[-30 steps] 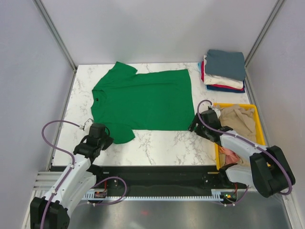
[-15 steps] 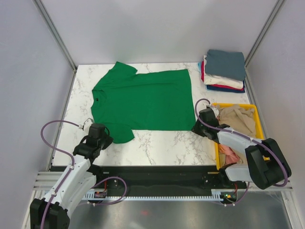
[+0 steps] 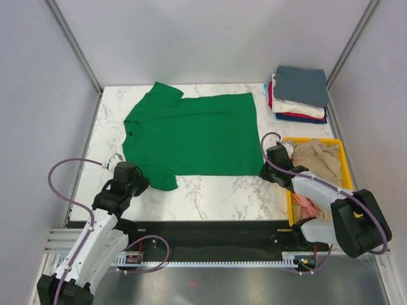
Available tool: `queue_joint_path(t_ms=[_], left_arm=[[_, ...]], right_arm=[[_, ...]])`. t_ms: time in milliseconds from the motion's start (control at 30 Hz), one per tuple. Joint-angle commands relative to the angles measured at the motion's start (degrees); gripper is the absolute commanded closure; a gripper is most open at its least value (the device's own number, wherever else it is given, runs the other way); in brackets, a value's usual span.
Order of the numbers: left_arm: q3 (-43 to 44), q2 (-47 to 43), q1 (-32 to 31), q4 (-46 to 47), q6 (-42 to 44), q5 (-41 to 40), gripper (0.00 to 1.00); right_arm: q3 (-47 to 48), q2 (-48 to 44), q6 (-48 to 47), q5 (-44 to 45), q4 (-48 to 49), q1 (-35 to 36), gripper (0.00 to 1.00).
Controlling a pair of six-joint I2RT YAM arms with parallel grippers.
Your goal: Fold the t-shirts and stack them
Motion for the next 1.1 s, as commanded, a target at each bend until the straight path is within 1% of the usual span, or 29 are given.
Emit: queue_joint_path(t_ms=[0,200,267,400,433,500,533,567,667,867,1000,1067], left_arm=[[6.01,-1.71,0.31,-3.56,0.98,2.31,0.98],[10.41,-3.73,0.31,-9.71,1.07,6.53,0.98],[12.08,-3.12,0.31,-10.86,2.12,8.28,0.98],[14.45,0.73,0.22,-11.31,4.67,9.35,0.98],[15.76,3.18,0.31,-10.87,5.55,8.91,0.98],[17.44,6.71,0.31,-10.08,9.23,8.29,0.98],[19.54,10.90,0.31,-9.73,10.55,8.21,0.98],[20.60,12.86,0.31,-9.46,12.74,7.86,0.98],[24.47,19.61,0.31,-8.41,15.21,5.67,0.98],[31.85,28.68,0.57,-5.94,19.08,2.24,0.98],[37.47,36.49,1.62,-5.15,21.63,1.35,0.98],[41.17,38.88,2.85,-5.06,22.60,1.53,0.98]], right_arm=[[1.18,-4.05,-1.11,1.02,-4.30,-0.14,1.00],[0.04,-9.50,-0.49,-1.08,-9.49,-0.05,1.00],[-0.23,-11.34,-0.49,-1.79,-10.63,-0.05,1.00],[1.08,-12.32,-0.76,-2.50,-11.52,-0.05,1.00],[1.70,-12.15,-1.02,-2.49,-11.61,-0.05,1.00],[4.07,-10.31,-1.81,-2.32,-11.61,-0.05,1.00],[5.21,-9.52,-2.07,-2.41,-11.52,-0.14,1.00],[7.48,-8.55,-2.34,-2.75,-11.52,-0.14,1.00],[12.40,-3.46,-3.65,-3.11,-11.34,-0.23,1.00],[21.19,4.89,-6.55,-3.11,-11.17,-1.81,1.00],[25.78,9.64,-8.31,-3.99,-11.52,-3.82,1.00],[27.98,12.10,-8.93,-4.60,-11.61,-4.53,1.00]])
